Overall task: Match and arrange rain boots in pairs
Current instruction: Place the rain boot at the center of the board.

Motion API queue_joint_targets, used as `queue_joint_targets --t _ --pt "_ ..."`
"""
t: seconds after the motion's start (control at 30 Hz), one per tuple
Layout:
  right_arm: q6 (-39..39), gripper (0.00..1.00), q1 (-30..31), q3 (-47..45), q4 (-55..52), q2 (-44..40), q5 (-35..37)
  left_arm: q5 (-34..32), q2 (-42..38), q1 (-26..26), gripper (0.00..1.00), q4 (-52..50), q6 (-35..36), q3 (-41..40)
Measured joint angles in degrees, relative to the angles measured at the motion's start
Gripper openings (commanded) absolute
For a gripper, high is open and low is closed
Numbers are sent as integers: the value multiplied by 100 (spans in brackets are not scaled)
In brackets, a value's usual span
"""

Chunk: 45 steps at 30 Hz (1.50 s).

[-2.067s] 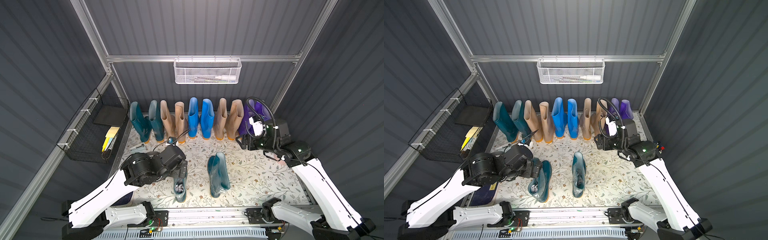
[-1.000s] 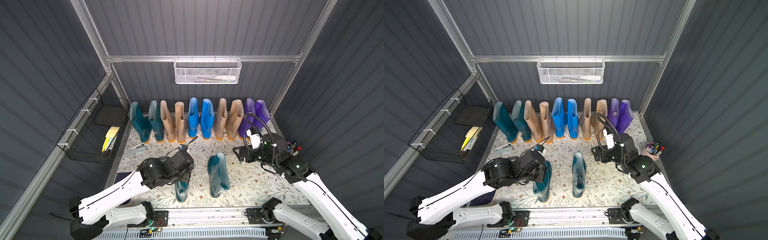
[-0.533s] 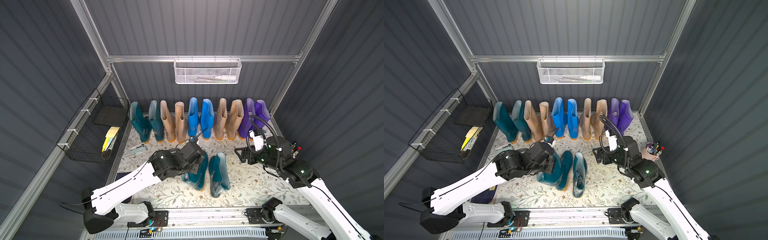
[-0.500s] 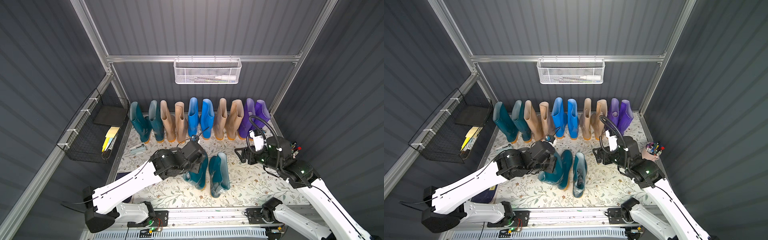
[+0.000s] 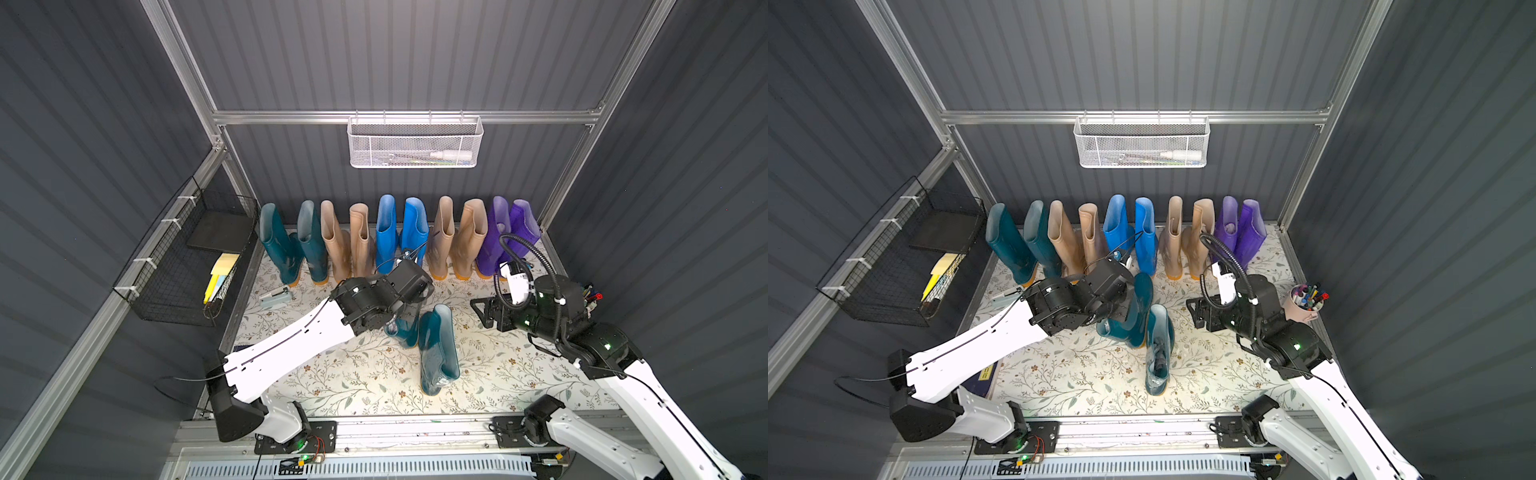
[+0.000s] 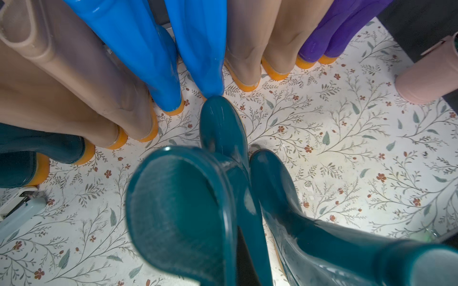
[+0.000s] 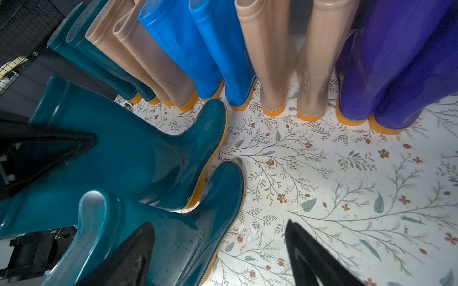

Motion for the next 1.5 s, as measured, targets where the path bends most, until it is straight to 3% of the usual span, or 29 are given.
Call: queue_joint_targets --t 0.93,1.03,1.1,1.3,1.5 --pt "94 86 0 -308 -20 -153 -155 -197 625 354 0 -131 -273 98" --pt "96 86 0 -319 -22 -164 -157 -177 625 354 14 -131 -297 98" --pt "105 87 0 -321 -20 -168 -162 -186 625 354 28 -85 -350 111" --pt "111 87 0 -321 -20 -179 -223 -133 625 354 54 203 -302 151" --pt "120 87 0 -321 -22 -179 -267 15 619 354 71 433 -136 166"
